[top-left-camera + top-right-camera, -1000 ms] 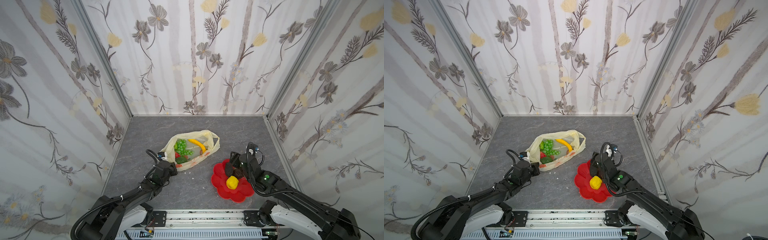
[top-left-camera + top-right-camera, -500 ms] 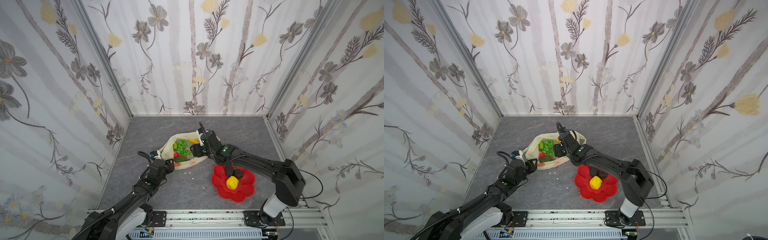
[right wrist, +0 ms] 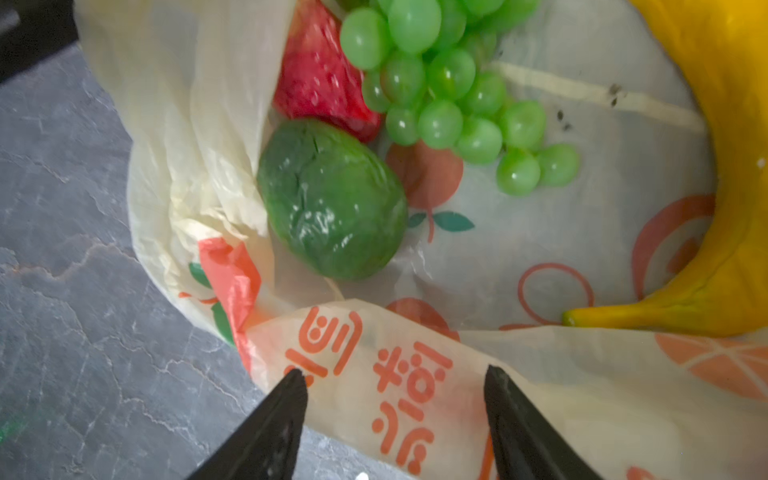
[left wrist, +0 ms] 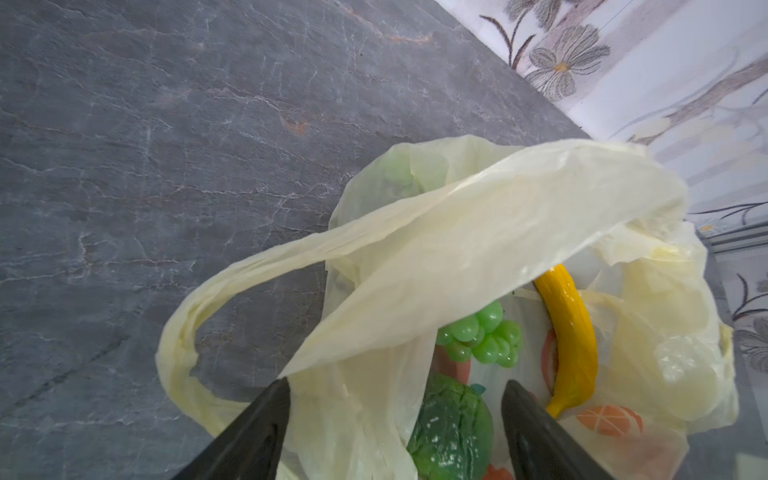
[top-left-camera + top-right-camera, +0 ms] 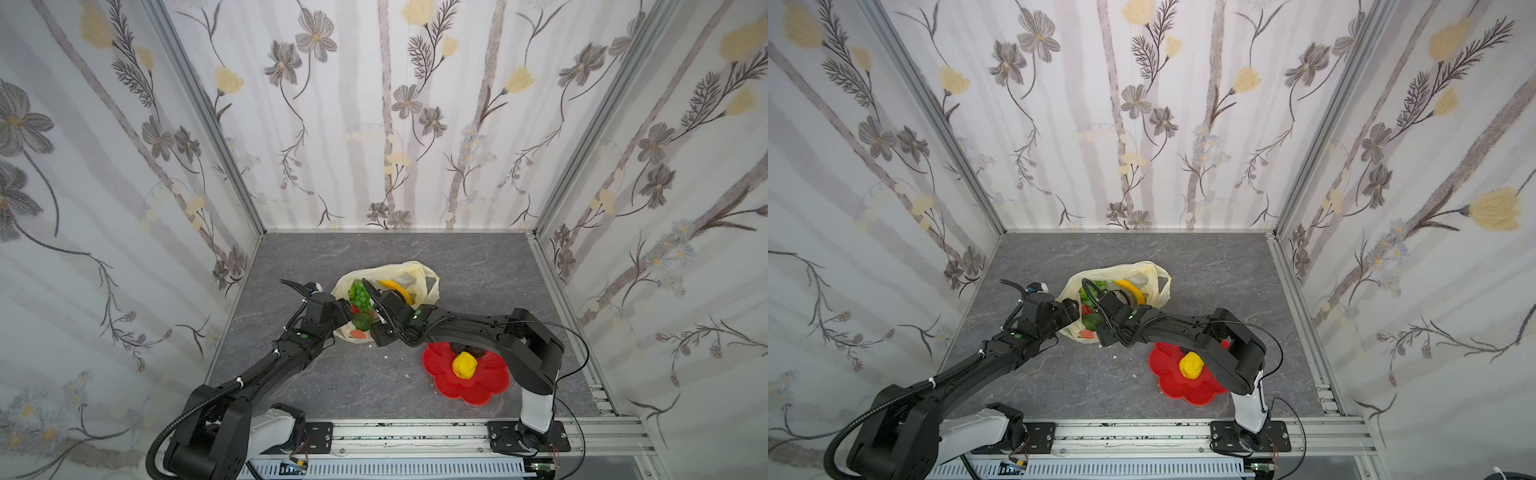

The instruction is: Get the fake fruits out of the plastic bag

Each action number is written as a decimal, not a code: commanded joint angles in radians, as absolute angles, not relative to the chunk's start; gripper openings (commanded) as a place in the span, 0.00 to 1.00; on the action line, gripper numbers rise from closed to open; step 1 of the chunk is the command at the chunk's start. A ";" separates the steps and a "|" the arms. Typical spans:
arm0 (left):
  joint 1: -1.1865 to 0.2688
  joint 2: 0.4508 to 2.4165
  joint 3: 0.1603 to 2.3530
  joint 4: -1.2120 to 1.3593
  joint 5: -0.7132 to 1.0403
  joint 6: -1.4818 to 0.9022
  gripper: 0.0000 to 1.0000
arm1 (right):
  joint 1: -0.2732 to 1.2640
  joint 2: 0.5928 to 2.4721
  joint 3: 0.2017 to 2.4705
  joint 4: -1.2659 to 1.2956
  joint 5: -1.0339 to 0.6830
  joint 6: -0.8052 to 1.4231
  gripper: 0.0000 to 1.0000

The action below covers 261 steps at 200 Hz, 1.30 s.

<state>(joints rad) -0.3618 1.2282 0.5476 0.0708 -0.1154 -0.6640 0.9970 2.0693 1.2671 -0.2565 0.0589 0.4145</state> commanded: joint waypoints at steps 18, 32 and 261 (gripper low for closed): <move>-0.361 1.386 0.634 0.063 -0.223 -0.629 0.84 | 1.016 2.087 1.232 -0.177 0.040 0.449 0.68; -0.351 1.437 0.656 0.067 -0.230 -0.631 0.81 | 1.019 2.094 1.234 -0.175 0.038 0.451 0.67; -0.325 1.262 0.400 0.279 -0.142 -0.626 0.13 | 0.969 2.338 1.733 -0.469 0.020 0.215 0.68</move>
<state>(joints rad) -0.3271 1.2667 0.4034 0.2436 -0.1421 -0.6323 0.9676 2.3058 1.6955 -0.4393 0.0109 0.2508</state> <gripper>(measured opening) 0.134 0.684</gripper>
